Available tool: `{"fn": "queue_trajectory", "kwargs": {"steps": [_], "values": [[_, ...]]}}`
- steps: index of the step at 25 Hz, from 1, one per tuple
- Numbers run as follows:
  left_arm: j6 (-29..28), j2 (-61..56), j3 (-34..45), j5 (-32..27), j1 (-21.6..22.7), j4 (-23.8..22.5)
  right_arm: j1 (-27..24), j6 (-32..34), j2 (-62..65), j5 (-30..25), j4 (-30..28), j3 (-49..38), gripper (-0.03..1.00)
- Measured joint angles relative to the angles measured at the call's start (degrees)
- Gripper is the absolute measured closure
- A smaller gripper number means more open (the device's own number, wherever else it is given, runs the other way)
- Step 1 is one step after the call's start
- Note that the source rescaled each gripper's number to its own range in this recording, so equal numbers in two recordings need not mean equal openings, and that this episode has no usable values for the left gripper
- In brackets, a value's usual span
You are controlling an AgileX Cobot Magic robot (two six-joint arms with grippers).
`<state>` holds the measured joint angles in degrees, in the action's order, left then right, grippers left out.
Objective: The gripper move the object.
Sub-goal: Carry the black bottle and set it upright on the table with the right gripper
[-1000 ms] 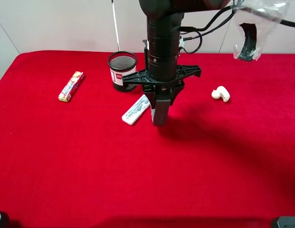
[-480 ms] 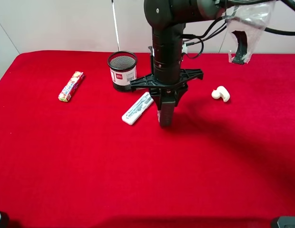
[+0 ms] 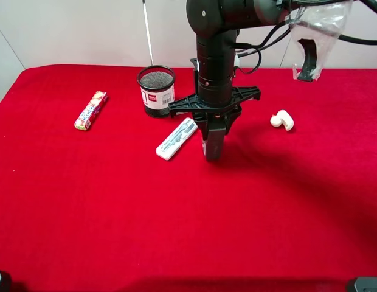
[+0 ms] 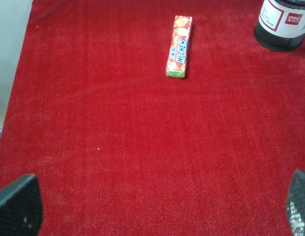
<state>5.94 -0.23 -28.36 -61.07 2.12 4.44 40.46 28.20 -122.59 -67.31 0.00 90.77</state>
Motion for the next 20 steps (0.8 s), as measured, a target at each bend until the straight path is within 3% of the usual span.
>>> {"fn": "queue_trajectory", "kwargs": {"steps": [15, 20], "values": [[0.0, 0.0, 0.0, 0.0, 0.0, 0.0, 0.0, 0.0, 0.0, -1.1, 1.1, 0.0, 0.93], [0.0, 0.0, 0.0, 0.0, 0.0, 0.0, 0.0, 0.0, 0.0, -1.2, 1.2, 0.0, 0.58]]}}
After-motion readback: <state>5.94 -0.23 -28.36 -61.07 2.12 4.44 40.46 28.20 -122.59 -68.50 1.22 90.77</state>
